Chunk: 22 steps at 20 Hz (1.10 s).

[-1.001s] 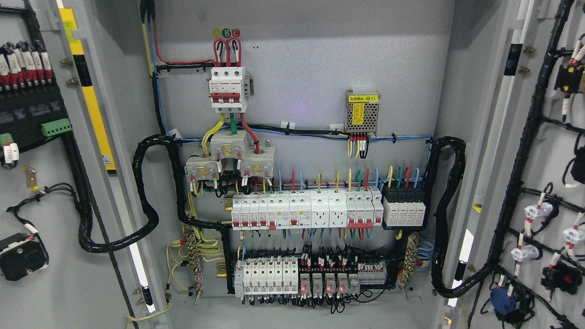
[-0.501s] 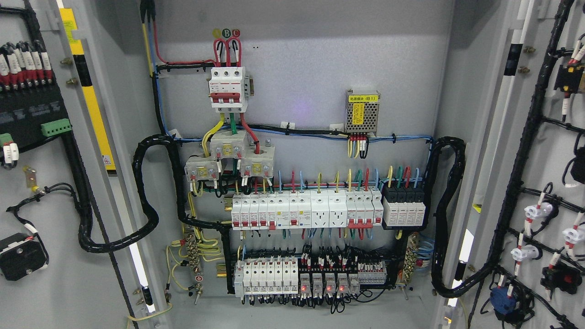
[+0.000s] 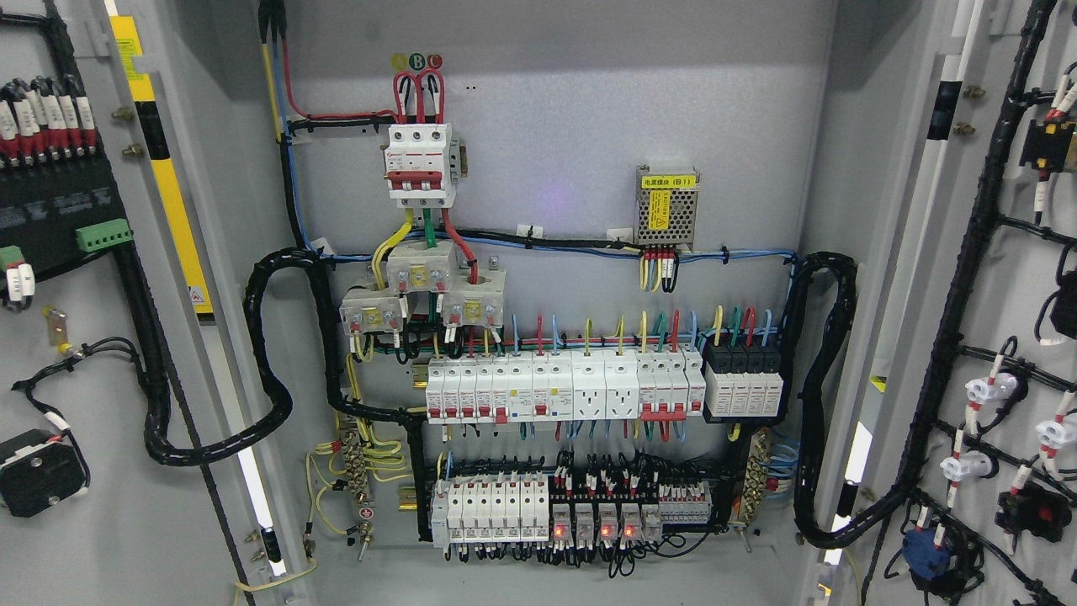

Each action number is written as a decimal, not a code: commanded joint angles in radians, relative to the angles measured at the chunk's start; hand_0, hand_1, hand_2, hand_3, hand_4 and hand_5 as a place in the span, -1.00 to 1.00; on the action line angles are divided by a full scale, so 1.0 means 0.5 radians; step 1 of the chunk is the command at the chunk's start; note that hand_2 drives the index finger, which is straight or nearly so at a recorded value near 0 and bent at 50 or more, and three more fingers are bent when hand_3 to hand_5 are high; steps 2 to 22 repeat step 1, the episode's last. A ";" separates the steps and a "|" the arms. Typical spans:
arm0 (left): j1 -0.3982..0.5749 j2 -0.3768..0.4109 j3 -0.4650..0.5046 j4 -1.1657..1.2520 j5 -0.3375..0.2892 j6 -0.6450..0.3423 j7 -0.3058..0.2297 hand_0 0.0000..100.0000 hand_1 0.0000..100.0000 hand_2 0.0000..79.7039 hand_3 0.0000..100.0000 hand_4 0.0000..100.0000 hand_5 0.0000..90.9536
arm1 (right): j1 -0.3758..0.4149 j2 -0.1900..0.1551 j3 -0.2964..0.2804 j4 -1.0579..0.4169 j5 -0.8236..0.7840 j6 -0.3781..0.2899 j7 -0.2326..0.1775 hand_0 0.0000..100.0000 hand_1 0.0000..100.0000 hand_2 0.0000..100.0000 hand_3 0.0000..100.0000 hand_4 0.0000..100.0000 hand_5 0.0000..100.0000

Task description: Open door with both hands

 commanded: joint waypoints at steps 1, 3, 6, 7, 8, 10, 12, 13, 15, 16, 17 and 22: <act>-0.017 -0.018 -0.045 0.167 -0.006 -0.002 0.000 -1.00 -1.00 -1.00 -1.00 -1.00 -1.00 | -0.011 0.029 -0.057 0.131 0.001 -0.012 0.003 -0.56 -0.98 -1.00 -1.00 -1.00 -1.00; -0.017 -0.018 -0.045 0.167 -0.006 -0.002 0.000 -1.00 -1.00 -1.00 -1.00 -1.00 -1.00 | -0.011 0.029 -0.057 0.131 0.001 -0.012 0.003 -0.56 -0.98 -1.00 -1.00 -1.00 -1.00; -0.017 -0.018 -0.045 0.167 -0.006 -0.002 0.000 -1.00 -1.00 -1.00 -1.00 -1.00 -1.00 | -0.011 0.029 -0.057 0.131 0.001 -0.012 0.003 -0.56 -0.98 -1.00 -1.00 -1.00 -1.00; -0.017 -0.018 -0.045 0.167 -0.006 -0.002 0.000 -1.00 -1.00 -1.00 -1.00 -1.00 -1.00 | -0.011 0.029 -0.057 0.131 0.001 -0.012 0.003 -0.56 -0.98 -1.00 -1.00 -1.00 -1.00; -0.017 -0.018 -0.045 0.167 -0.006 -0.002 0.000 -1.00 -1.00 -1.00 -1.00 -1.00 -1.00 | -0.011 0.029 -0.057 0.131 0.001 -0.012 0.003 -0.56 -0.98 -1.00 -1.00 -1.00 -1.00; -0.017 -0.018 -0.045 0.167 -0.006 -0.002 0.000 -1.00 -1.00 -1.00 -1.00 -1.00 -1.00 | -0.011 0.029 -0.057 0.131 0.001 -0.012 0.003 -0.56 -0.98 -1.00 -1.00 -1.00 -1.00; -0.017 -0.018 -0.045 0.167 -0.006 -0.002 0.000 -1.00 -1.00 -1.00 -1.00 -1.00 -1.00 | -0.011 0.029 -0.057 0.131 0.001 -0.012 0.003 -0.56 -0.98 -1.00 -1.00 -1.00 -1.00; -0.017 -0.018 -0.045 0.167 -0.006 -0.002 0.000 -1.00 -1.00 -1.00 -1.00 -1.00 -1.00 | -0.011 0.029 -0.057 0.131 0.001 -0.012 0.003 -0.56 -0.98 -1.00 -1.00 -1.00 -1.00; -0.017 -0.018 -0.045 0.167 -0.006 -0.002 0.000 -1.00 -1.00 -1.00 -1.00 -1.00 -1.00 | -0.011 0.029 -0.057 0.131 0.001 -0.012 0.003 -0.56 -0.98 -1.00 -1.00 -1.00 -1.00; -0.017 -0.018 -0.045 0.167 -0.006 -0.002 0.000 -1.00 -1.00 -1.00 -1.00 -1.00 -1.00 | -0.011 0.029 -0.057 0.131 0.001 -0.012 0.003 -0.56 -0.98 -1.00 -1.00 -1.00 -1.00; -0.017 -0.018 -0.045 0.167 -0.006 -0.002 0.000 -1.00 -1.00 -1.00 -1.00 -1.00 -1.00 | -0.011 0.029 -0.057 0.131 0.001 -0.012 0.003 -0.56 -0.98 -1.00 -1.00 -1.00 -1.00; -0.017 -0.018 -0.045 0.167 -0.006 -0.002 0.000 -1.00 -1.00 -1.00 -1.00 -1.00 -1.00 | -0.011 0.029 -0.057 0.131 0.001 -0.012 0.003 -0.56 -0.98 -1.00 -1.00 -1.00 -1.00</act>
